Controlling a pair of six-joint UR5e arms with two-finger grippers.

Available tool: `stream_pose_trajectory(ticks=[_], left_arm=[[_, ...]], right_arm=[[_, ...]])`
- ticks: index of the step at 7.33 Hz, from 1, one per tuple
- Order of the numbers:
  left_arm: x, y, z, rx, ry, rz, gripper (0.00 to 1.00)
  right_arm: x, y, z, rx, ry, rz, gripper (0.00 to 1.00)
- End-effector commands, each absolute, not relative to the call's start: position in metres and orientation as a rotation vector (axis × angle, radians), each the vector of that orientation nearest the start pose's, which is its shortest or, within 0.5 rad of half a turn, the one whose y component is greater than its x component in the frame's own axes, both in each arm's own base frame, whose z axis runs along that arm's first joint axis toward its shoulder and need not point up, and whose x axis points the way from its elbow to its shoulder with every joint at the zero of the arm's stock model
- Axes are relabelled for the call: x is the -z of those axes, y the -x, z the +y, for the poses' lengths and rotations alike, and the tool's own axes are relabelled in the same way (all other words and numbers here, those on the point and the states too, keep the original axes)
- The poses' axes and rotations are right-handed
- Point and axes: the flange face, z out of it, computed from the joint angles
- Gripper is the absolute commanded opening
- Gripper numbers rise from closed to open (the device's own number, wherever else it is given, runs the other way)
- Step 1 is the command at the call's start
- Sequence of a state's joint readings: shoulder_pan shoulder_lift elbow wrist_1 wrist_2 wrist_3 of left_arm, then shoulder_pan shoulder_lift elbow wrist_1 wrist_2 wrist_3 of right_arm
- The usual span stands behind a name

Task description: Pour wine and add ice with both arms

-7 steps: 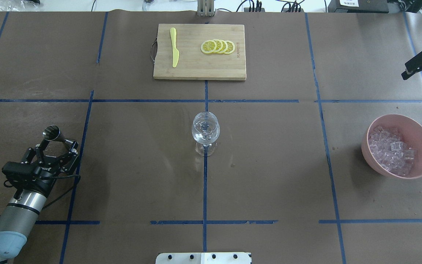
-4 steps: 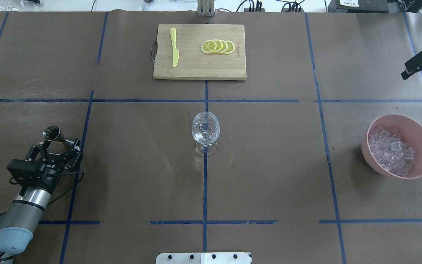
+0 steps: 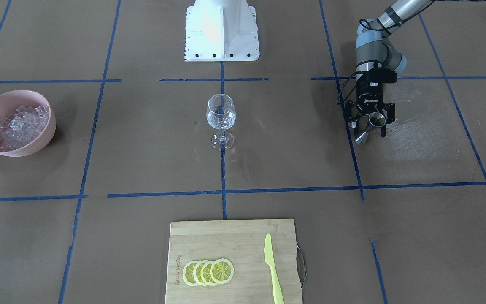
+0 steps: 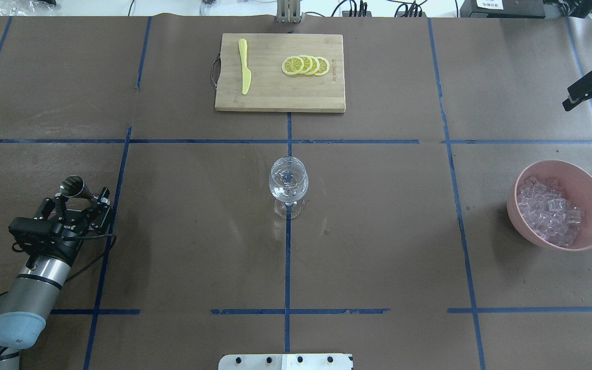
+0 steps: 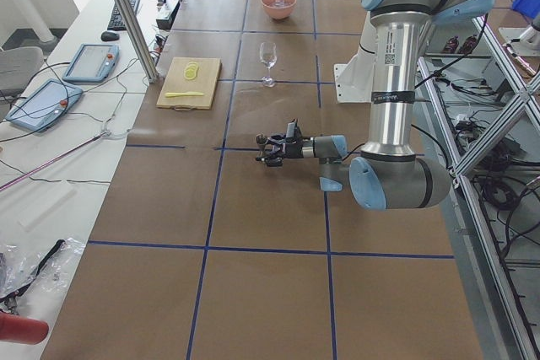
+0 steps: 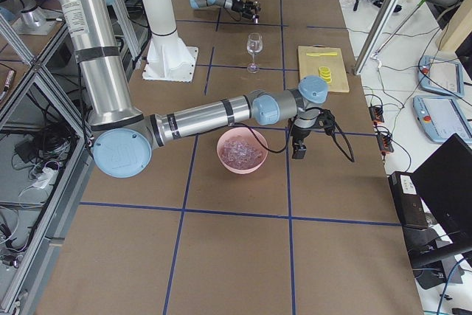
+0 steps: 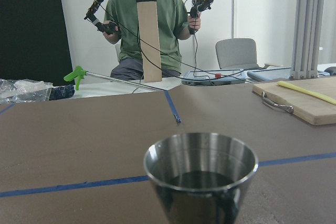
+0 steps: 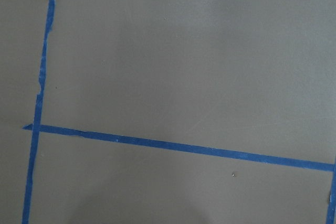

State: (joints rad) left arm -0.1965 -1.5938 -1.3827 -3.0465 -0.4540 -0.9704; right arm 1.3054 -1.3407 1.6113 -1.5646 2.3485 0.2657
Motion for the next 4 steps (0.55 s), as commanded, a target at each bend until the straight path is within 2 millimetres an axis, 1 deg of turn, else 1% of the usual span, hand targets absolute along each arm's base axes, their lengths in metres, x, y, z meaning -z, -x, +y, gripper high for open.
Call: stream_pose_trajectory(ticks=[1, 2, 3, 4], left_arm=[[-0.5649, -0.4136, -0.3101, 0.403, -1.297, 0.696, 0.73], [-0.5656, -0.4138, -0.3101, 0.4, -1.296, 0.694, 0.66], [-0.5683, -0.4139, -0.31, 0.397, -1.295, 0.691, 0.55], [-0.5687, -0.4155, -0.3096, 0.385, -1.285, 0.701, 0.36]], right_arm=[[-0.5128, 0.0936, -0.5862, 0.106, -0.05, -0.814, 1.0], [-0.5135, 0.0936, -0.5863, 0.105, -0.048, -0.814, 1.0], [-0.5128, 0.0936, -0.5862, 0.106, -0.05, -0.814, 1.0], [-0.5128, 0.0936, -0.5862, 0.106, -0.05, -0.814, 1.0]])
